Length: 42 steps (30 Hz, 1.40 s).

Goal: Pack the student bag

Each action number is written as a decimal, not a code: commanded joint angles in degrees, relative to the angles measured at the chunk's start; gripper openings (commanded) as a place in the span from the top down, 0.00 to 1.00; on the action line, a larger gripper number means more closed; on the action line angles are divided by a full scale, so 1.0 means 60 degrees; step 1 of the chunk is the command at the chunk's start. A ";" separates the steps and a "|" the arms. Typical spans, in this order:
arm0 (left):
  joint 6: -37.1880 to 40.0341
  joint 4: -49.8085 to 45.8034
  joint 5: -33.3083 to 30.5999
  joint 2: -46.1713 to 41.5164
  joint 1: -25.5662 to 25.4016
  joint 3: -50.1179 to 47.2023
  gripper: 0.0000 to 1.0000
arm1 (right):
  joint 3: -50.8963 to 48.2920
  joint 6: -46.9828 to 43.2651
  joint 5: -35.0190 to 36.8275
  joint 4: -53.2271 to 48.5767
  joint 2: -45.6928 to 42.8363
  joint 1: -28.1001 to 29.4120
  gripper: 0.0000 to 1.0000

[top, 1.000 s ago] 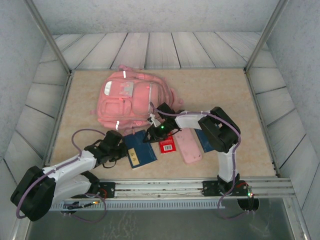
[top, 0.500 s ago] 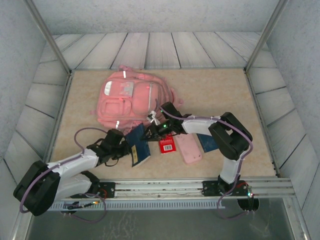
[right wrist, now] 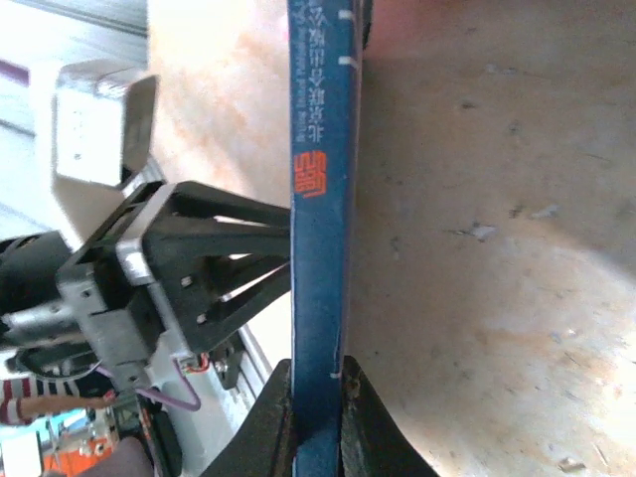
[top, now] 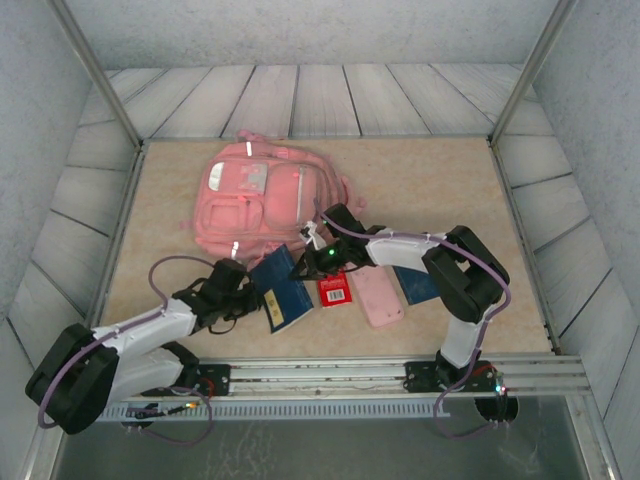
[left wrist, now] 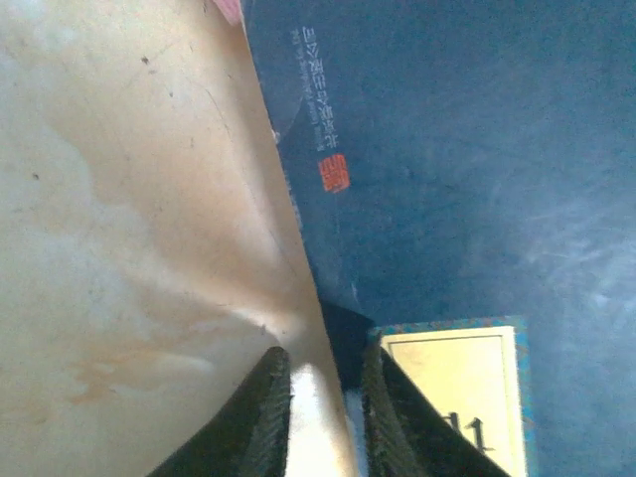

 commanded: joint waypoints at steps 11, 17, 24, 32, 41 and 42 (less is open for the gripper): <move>0.3980 -0.2498 0.0287 -0.1647 0.0025 0.3066 0.22 | 0.1815 -0.4721 0.2061 -0.5733 -0.1685 0.0035 0.98; 0.6539 -0.2758 0.1955 -0.1217 0.0022 0.4547 0.19 | 0.1821 -0.5709 0.1510 -0.6351 -0.2954 0.0018 1.00; 0.8884 -0.3431 0.3507 -0.0469 0.0017 0.5727 0.20 | 0.1762 -0.6185 0.0512 -0.6532 -0.4085 0.0012 1.00; 1.0571 -0.4246 0.3520 0.0303 0.0024 0.6813 0.21 | 0.1863 -0.6869 0.0345 -0.6945 -0.4025 0.0006 1.00; 1.1691 -0.4964 0.5910 0.0731 0.0026 0.6906 0.30 | 0.1515 -0.7850 -0.0290 -0.6511 -0.4386 -0.0041 1.00; 1.1718 -0.4970 0.6046 0.0700 0.0030 0.6906 0.33 | 0.1529 -0.7876 -0.0250 -0.6503 -0.4390 -0.0046 1.00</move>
